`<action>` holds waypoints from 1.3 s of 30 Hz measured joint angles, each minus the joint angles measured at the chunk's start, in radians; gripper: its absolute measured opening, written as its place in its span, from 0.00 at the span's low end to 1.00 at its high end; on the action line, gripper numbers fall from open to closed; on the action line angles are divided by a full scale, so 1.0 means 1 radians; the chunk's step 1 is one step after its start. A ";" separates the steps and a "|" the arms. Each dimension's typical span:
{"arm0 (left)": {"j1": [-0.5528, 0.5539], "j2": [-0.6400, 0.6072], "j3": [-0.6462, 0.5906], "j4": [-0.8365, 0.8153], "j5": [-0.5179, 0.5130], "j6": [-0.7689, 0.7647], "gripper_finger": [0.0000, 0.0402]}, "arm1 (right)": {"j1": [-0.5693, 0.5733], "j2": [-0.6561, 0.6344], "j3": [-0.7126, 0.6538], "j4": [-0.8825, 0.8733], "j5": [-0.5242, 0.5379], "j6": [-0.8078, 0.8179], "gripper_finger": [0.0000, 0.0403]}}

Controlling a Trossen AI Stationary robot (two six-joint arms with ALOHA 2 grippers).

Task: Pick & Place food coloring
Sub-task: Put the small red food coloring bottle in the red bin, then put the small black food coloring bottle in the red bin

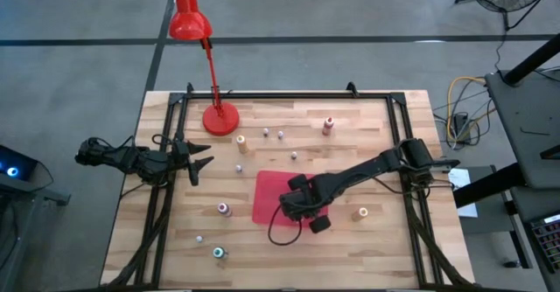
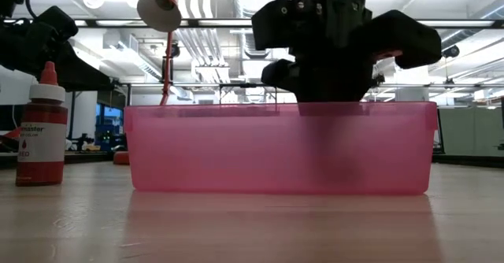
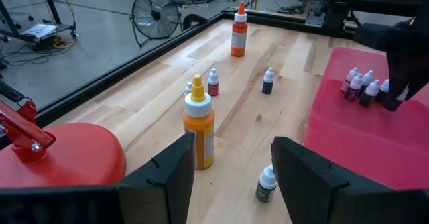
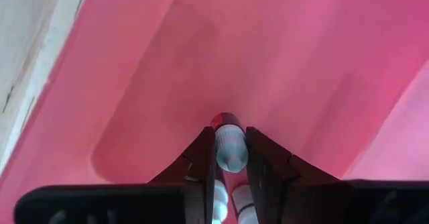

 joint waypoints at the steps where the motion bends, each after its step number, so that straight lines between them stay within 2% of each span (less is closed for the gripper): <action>1: 0.000 0.000 0.000 0.000 0.000 0.000 0.42 | 0.000 0.000 -0.005 0.002 0.000 0.002 0.13; 14: 0.000 0.000 0.000 0.000 0.000 0.000 0.42 | 0.001 -0.004 -0.048 0.023 0.018 0.017 0.14; 26: 0.000 0.000 0.000 0.000 0.000 0.000 0.42 | 0.000 -0.004 -0.037 -0.016 0.023 0.045 0.31; 39: 0.000 0.000 0.000 0.000 0.000 0.000 0.42 | 0.000 -0.048 -0.036 -0.067 0.024 0.050 0.37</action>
